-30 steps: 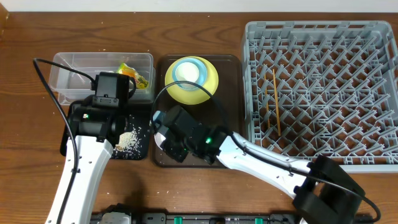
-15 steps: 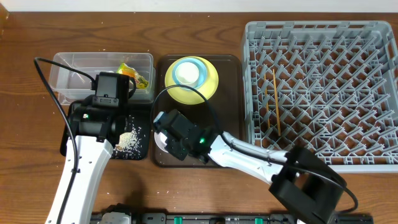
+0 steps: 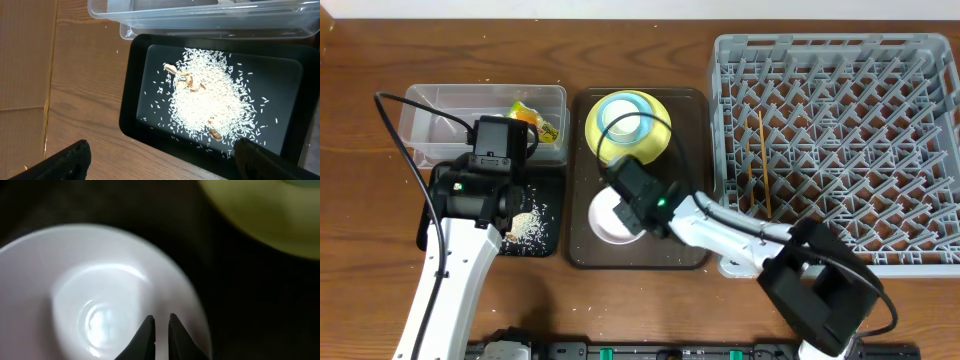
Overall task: Sort waste into correct bins and load items into the dishwasher rack
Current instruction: 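Lower the right gripper onto the white plate rim and grip it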
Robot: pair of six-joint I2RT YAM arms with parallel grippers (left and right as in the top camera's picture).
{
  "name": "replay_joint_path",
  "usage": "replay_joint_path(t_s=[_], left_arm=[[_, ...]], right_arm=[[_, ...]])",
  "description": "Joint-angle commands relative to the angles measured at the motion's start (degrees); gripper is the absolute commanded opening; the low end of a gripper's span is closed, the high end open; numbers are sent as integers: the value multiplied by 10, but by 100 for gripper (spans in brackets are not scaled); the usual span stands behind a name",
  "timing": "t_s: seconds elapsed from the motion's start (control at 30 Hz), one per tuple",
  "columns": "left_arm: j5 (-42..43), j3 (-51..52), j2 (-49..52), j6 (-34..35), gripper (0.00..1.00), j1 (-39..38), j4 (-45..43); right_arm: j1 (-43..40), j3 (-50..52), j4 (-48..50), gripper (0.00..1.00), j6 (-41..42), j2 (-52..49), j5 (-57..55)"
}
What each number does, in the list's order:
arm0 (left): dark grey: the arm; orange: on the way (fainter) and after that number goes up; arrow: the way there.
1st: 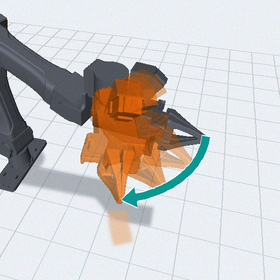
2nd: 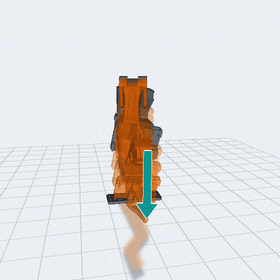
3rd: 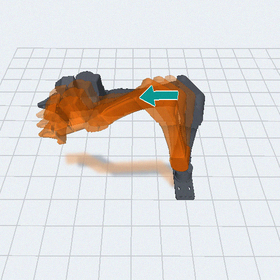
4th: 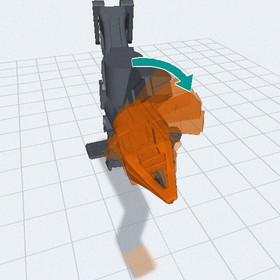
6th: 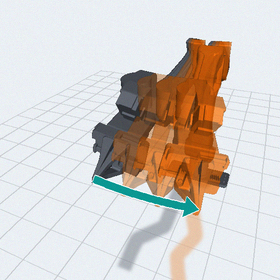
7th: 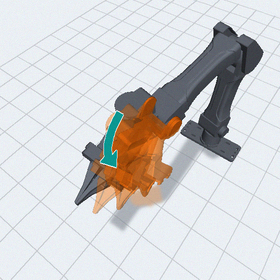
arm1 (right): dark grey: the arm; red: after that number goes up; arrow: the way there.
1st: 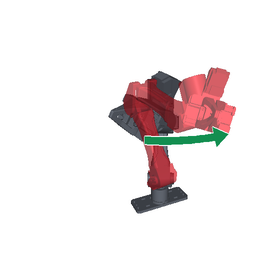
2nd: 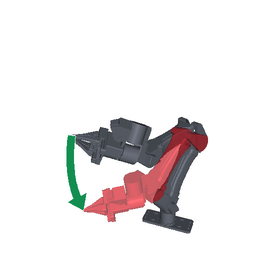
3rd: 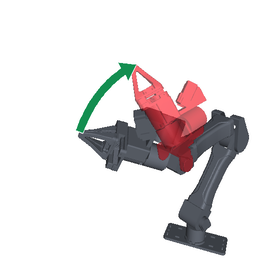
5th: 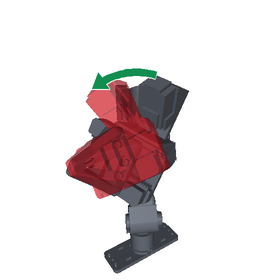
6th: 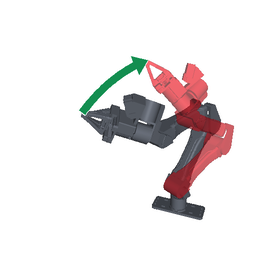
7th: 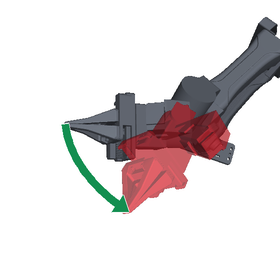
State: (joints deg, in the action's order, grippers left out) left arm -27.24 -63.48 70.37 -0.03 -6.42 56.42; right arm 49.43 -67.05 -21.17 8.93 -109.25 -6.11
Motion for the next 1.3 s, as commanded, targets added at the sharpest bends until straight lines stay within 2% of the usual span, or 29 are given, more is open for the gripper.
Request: replay_joint_path(t_s=[0.0, 0.07, 0.13, 0.3, 0.47, 0.6, 0.93, 1.27], left_arm=[[-9, -5, 1, -4, 94, 2, 1], [-9, -5, 1, -4, 94, 2, 1], [-9, -5, 1, -4, 94, 2, 1], [-9, -5, 1, -4, 94, 2, 1], [-9, -5, 1, -4, 94, 2, 1], [-9, -5, 1, -4, 94, 2, 1], [-9, -5, 1, -4, 94, 2, 1], [-9, -5, 1, -4, 94, 2, 1]], right_arm=[[-26, -24, -34, 9, 24, 5, -31], [-40, -48, -83, 11, 24, 10, -49], [-45, -66, -109, 20, 23, 13, -43], [-42, -110, -148, 33, -5, 22, 25], [-23, -133, -169, 35, -13, 25, 133], [-4, -131, -200, 40, -15, 24, 127], [27, -94, -213, 43, -39, 23, 39], [27, -69, -203, 39, -39, 23, 35]])
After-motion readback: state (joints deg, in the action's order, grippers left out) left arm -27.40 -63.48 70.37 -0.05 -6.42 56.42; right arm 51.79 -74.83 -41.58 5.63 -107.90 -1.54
